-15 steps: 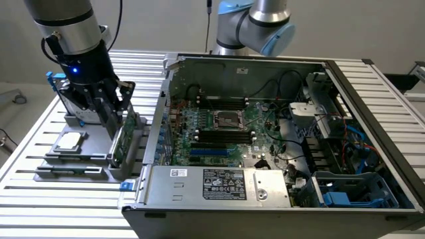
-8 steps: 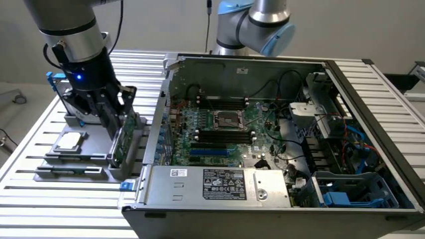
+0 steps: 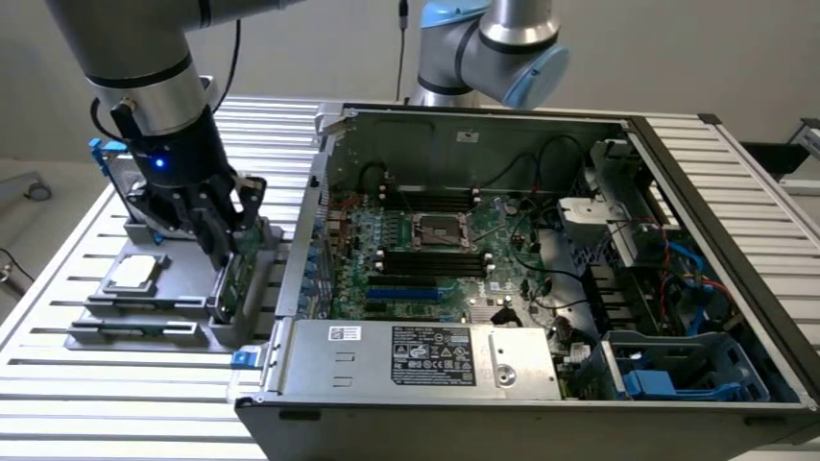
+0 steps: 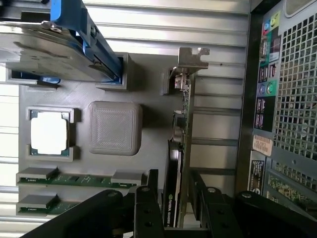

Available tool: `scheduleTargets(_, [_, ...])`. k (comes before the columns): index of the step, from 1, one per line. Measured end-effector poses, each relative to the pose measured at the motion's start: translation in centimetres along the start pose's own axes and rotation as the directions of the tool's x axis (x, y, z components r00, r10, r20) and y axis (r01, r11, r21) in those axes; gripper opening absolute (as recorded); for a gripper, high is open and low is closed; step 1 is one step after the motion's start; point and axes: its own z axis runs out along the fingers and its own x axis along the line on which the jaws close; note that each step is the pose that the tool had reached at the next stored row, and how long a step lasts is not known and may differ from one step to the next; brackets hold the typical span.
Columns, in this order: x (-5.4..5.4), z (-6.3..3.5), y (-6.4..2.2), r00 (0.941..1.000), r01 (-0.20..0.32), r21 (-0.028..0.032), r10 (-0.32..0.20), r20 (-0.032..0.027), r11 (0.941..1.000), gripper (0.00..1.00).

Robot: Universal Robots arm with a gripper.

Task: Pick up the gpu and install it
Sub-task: 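Pick up the gpu and move the gpu toward the slot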

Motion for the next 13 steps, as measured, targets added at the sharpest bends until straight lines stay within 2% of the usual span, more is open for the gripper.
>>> scheduleTargets(8, [0.0,1.04,0.01,0.9991,-0.042,-0.0014,0.042,0.0023,0.9991,0.38])
scheduleTargets(13, [0.0,1.45,0.03,0.9985,-0.054,-0.0072,0.054,0.006,0.9985,0.38])
